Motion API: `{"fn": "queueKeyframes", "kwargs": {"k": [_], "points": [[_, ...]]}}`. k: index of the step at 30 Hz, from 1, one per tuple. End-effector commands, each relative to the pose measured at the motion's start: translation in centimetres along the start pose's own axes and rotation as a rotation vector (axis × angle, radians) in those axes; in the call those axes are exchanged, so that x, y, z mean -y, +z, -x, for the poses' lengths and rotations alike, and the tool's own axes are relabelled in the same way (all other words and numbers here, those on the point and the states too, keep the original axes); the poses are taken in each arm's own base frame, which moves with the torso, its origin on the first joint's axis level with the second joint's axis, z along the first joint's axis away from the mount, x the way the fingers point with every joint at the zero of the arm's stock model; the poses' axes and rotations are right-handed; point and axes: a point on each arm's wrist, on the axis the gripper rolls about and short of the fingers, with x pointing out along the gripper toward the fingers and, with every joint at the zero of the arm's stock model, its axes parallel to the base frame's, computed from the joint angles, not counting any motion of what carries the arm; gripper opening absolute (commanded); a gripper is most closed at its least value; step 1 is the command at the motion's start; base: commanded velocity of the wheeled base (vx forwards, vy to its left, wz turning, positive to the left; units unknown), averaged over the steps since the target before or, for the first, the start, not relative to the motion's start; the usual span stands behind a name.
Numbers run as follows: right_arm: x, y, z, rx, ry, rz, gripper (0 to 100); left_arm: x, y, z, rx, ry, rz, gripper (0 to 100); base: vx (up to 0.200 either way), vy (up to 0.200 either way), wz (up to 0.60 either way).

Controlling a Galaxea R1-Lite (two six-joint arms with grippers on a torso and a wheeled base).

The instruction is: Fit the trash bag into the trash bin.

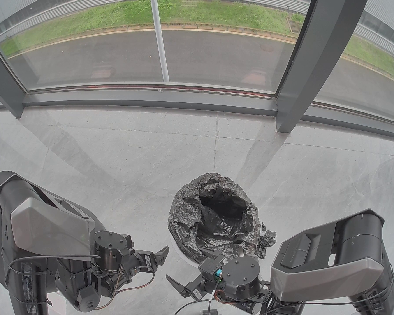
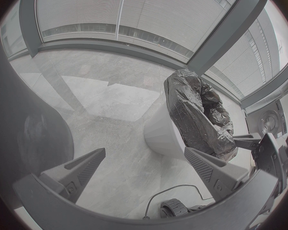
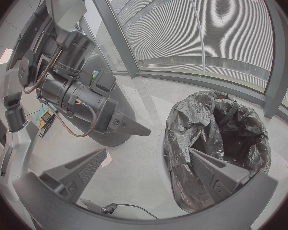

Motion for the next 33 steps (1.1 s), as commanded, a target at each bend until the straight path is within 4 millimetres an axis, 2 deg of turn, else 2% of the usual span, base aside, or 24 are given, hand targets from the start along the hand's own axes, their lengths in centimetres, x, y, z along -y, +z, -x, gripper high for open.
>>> {"fn": "queueKeyframes", "kwargs": {"k": [1,6,15,22,33], "points": [[-0.4,-0.9,-0.2,-0.021,0.014,0.002,100,0.0,0.0,0.0,0.002,0.0,0.001,100,0.0,0.0,0.0],[-0.8,-2.0,-0.4,-0.049,0.025,0.007,100,0.0,0.0,0.0,0.001,0.001,0.002,100,0.0,0.0,0.0],[-1.6,-2.1,-0.1,-0.057,0.048,-0.004,100,-0.1,-0.2,-0.2,-0.006,0.004,0.001,100,0.0,0.0,0.0],[-1.9,-3.2,-0.4,-0.085,0.052,-0.009,100,0.0,-0.2,-0.2,-0.005,0.003,0.003,100,0.0,0.0,0.0],[-2.1,-3.9,-0.5,-0.097,0.056,-0.005,100,0.0,-0.3,-0.3,-0.005,0.003,0.005,100,0.0,0.0,0.0]]}}
